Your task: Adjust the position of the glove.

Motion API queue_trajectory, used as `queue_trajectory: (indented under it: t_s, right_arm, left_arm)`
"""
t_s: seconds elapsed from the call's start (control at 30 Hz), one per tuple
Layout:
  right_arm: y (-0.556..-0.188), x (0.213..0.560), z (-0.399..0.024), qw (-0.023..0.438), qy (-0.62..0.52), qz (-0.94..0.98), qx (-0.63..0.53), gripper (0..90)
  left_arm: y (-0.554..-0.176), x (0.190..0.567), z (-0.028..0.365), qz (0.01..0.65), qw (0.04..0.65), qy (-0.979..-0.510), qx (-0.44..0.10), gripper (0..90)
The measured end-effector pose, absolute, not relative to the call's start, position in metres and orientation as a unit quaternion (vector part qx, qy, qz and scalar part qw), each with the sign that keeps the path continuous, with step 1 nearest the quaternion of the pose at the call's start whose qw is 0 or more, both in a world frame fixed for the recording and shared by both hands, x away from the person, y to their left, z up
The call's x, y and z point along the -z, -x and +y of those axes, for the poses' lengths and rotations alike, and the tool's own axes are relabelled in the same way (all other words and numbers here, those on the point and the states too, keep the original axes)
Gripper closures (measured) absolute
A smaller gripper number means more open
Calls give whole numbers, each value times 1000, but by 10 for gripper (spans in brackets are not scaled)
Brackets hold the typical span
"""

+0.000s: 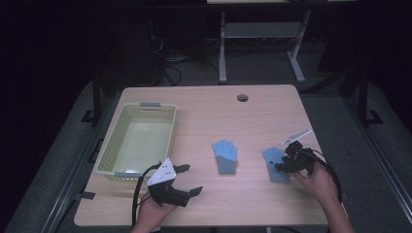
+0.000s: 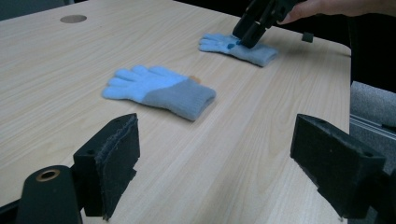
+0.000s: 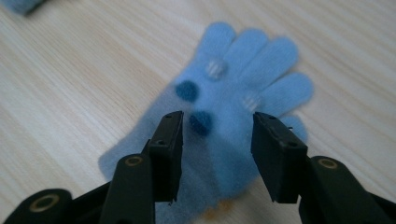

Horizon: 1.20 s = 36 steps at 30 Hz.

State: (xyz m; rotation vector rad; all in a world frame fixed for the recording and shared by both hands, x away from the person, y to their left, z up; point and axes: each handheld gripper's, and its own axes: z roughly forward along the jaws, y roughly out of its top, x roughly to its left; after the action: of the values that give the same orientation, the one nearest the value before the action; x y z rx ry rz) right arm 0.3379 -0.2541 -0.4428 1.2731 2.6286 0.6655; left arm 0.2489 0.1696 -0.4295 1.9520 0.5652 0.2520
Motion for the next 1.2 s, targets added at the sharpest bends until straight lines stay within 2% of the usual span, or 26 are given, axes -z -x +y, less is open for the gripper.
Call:
queue_trajectory:
  t_s: [0.2,0.4,0.57,0.87,1.2]
  right_arm:
    - [-338,446,-252,72,-423,878,-213,614]
    - [-340,446,-253,66,-431,875,-209,742]
    - [-343,445,-253,57,-444,870,-208,801]
    - [-342,439,-251,47,-456,864,-208,829]
    - [-338,423,-244,55,-455,859,-229,831]
  left_arm:
    - [-249,430,169,236,519,-815,-103,151]
    - [-248,430,168,231,517,-817,-106,151]
    - [-249,430,169,233,516,-817,-107,151]
    - [-249,429,170,236,518,-815,-105,152]
    - [-249,429,170,239,519,-814,-105,154]
